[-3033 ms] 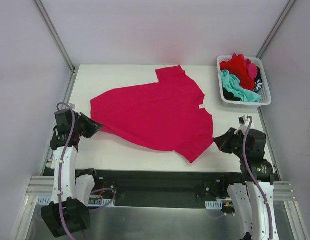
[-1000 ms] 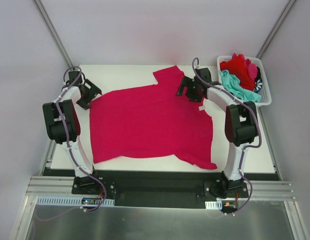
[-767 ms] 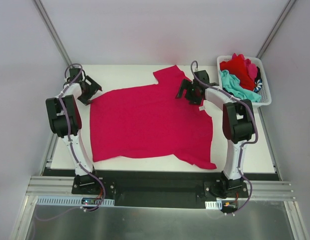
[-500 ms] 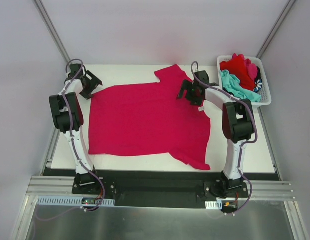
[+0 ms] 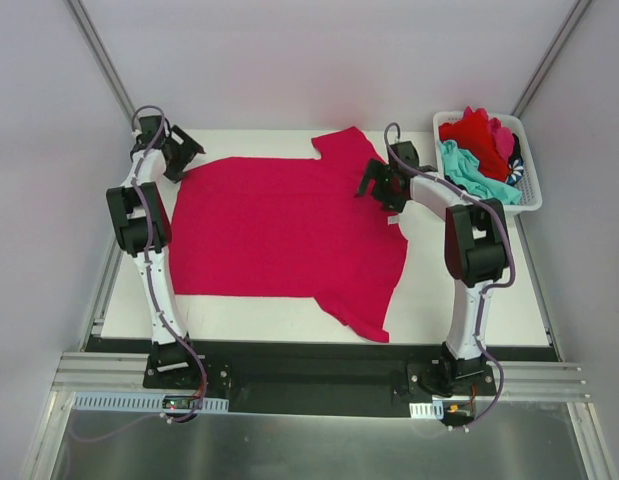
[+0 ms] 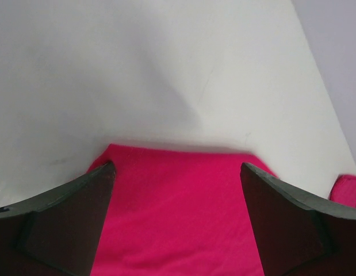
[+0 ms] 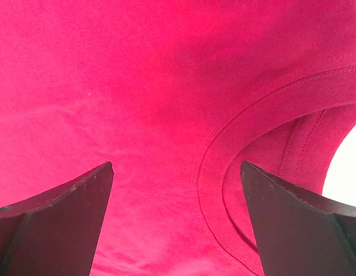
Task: Fold and stack the t-shirts
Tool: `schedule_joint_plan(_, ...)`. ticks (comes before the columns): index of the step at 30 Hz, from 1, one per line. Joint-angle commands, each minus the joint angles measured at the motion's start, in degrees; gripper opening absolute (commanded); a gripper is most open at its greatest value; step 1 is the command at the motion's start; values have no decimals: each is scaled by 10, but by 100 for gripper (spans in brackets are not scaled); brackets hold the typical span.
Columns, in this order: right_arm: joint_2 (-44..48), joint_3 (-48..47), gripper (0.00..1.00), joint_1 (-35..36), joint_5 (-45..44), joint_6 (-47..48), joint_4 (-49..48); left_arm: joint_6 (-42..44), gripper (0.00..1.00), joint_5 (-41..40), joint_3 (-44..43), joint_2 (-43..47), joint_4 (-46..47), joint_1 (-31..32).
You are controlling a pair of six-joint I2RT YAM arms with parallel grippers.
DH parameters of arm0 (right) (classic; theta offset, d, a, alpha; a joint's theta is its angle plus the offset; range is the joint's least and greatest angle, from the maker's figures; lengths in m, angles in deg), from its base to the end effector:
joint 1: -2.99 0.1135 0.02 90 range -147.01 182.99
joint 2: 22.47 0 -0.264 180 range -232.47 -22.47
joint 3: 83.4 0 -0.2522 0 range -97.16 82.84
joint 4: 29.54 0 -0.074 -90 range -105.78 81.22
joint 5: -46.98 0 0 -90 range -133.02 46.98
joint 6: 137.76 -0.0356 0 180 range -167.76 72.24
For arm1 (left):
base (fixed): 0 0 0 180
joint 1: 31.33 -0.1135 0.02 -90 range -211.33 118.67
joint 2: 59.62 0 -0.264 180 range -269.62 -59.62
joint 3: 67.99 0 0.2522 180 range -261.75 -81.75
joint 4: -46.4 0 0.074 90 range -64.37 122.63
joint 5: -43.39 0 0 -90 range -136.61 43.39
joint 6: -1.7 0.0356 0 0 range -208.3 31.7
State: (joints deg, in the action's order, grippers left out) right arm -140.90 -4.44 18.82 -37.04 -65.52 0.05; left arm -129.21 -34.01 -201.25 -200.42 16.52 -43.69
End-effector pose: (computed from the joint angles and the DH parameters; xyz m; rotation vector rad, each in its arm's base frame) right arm 0.4425 0.1293 0.1903 -0.0091 2.4228 0.3970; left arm 0.5496 0.1125 0.1812 -0.8998 2.0680 -0.5152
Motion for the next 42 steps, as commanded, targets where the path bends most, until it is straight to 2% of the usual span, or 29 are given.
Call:
schedule_joint_plan(1,72,-15,96,1,24,11,17,38,91,32,36,122,-29,4)
schedule_joint_plan(7,230,49,96,28,33,77,102,72,98,56,56,314,-62,12)
schedule_joint_plan(9,302,79,96,45,12,77,148,67,98,52,110,397,-82,26)
schedule_joint_plan(10,330,126,96,50,6,57,161,65,98,40,137,427,-103,37)
schedule_joint_plan(13,431,247,96,59,38,16,169,19,95,30,312,560,-119,105)
schedule_joint_plan(14,454,278,97,59,40,-6,172,-32,94,27,422,596,-118,156)
schedule_joint_plan(16,516,319,99,58,23,-15,209,-93,89,14,530,694,-118,216)
schedule_joint_plan(17,536,357,97,59,0,-19,218,-166,86,-13,622,724,-117,255)
schedule_joint_plan(18,551,373,96,55,-7,-22,225,-207,83,-28,662,779,-114,331)
schedule_joint_plan(19,578,388,94,55,-10,-25,225,-284,74,-48,727,806,-108,383)
schedule_joint_plan(20,588,406,94,52,-8,-28,224,-322,70,-105,751,845,-93,472)
schedule_joint_plan(21,595,412,92,52,-5,-27,223,-357,65,-126,769,857,-87,527)
schedule_joint_plan(22,603,417,91,52,1,-27,222,-419,61,-166,791,861,-79,572)
schedule_joint_plan(23,605,422,91,52,2,-23,221,-440,59,-207,795,851,-57,612)
schedule_joint_plan(24,604,424,91,52,3,-18,222,-455,56,-224,794,834,-48,681)
schedule_joint_plan(27,602,417,91,51,-7,-1,235,-473,49,-237,743,719,-35,754)
schedule_joint_plan(29,605,408,91,50,-11,5,240,-480,45,-218,688,629,-36,772)
schedule_joint_plan(32,608,390,91,50,-23,18,247,-496,44,-225,635,554,-36,806)
schedule_joint_plan(42,635,375,91,42,-47,20,260,-559,35,-246,620,482,-53,830)
